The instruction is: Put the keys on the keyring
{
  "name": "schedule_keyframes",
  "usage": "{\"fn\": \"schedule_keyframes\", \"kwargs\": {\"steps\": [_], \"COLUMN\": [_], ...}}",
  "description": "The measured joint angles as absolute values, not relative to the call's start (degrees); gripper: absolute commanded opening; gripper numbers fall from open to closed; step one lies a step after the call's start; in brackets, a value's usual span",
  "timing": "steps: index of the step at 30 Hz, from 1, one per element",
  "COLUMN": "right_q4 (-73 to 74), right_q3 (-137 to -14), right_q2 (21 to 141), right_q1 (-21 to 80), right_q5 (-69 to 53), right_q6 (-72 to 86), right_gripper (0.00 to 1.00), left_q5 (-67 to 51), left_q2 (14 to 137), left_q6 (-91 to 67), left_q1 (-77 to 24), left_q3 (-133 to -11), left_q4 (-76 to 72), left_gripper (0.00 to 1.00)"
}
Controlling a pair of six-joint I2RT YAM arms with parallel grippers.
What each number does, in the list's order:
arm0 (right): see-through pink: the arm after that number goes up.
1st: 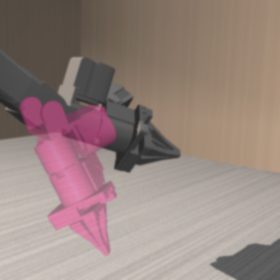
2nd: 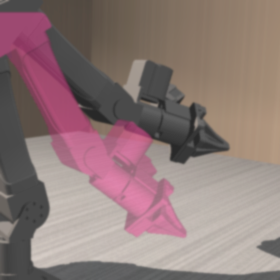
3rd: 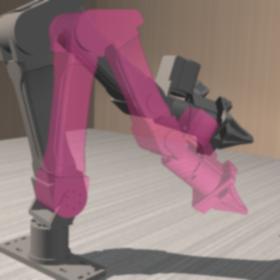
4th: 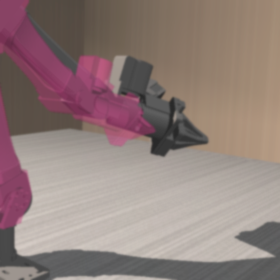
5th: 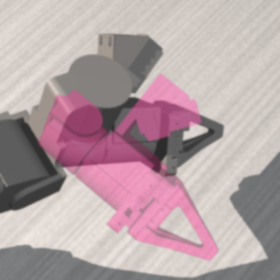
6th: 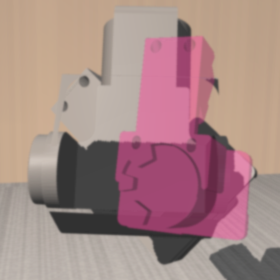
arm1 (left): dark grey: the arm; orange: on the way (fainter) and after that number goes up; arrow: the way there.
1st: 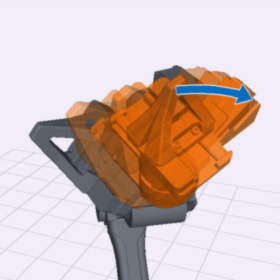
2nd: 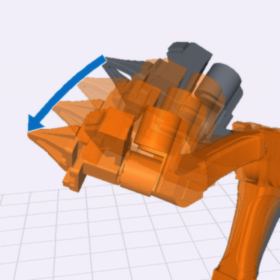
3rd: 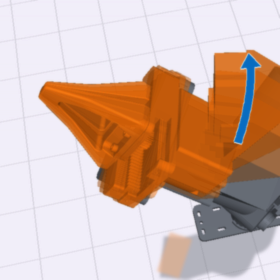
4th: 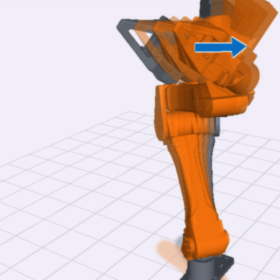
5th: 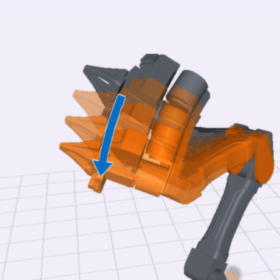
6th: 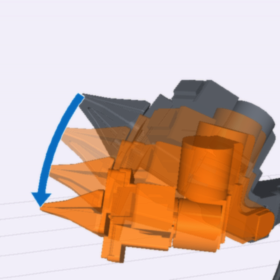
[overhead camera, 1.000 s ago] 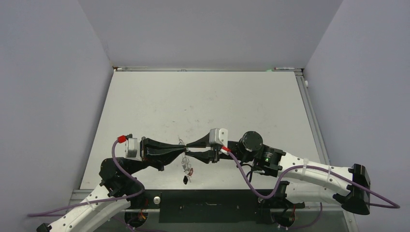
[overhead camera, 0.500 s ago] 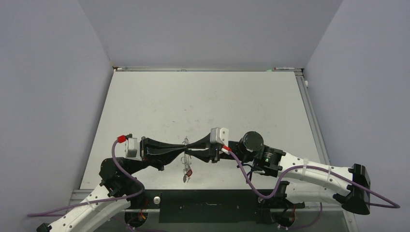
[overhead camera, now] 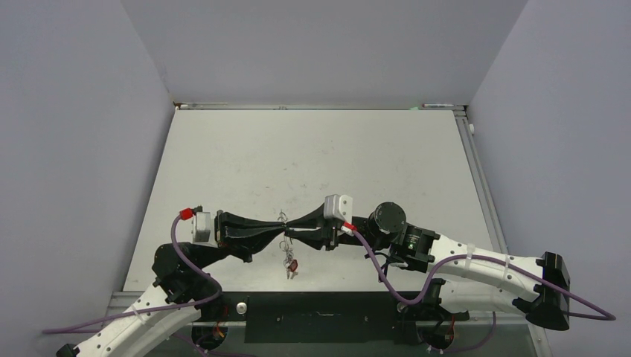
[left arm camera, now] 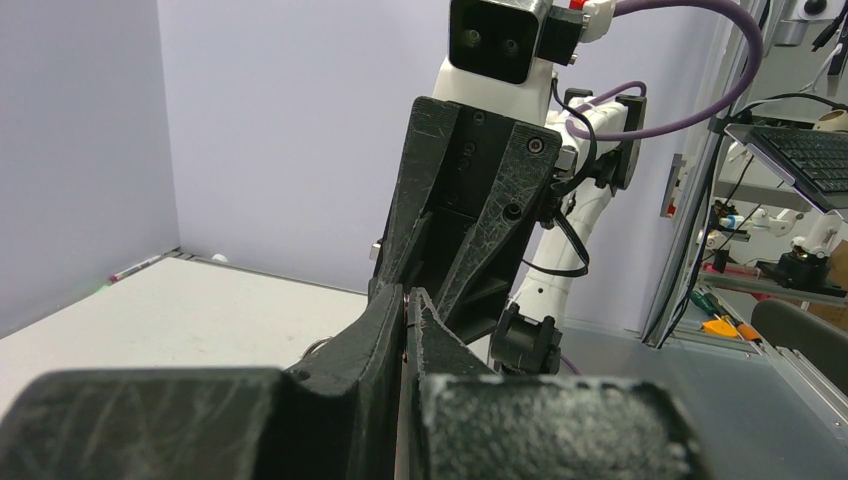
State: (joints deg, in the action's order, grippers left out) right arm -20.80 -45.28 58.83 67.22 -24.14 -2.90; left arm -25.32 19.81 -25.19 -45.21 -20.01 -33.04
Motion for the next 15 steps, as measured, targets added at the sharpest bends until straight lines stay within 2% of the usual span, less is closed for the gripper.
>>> {"fn": "schedule_keyframes", "kwargs": {"steps": [6,15], "right_q4": [-20.95,-20.99], "right_q3": [-45.28,-45.28], "right_q2": [58.81,58.76], "right_q1": [67.22,67.22], "right_q5": [-23.66,-23.92], "right_q6": [-2.26,-2.09], "right_gripper": [0.30,0.30], "left_q5": [-25.26,-24.51], "left_q2": [19.40,19.11], "left_q6": [-25.02,-24.82], "left_q1": [-45.21,-45.21], "left_q3": [-20.01,-20.01], "left_q4": [-32.71,-32.05], "left_gripper": [0.00,0.00]}}
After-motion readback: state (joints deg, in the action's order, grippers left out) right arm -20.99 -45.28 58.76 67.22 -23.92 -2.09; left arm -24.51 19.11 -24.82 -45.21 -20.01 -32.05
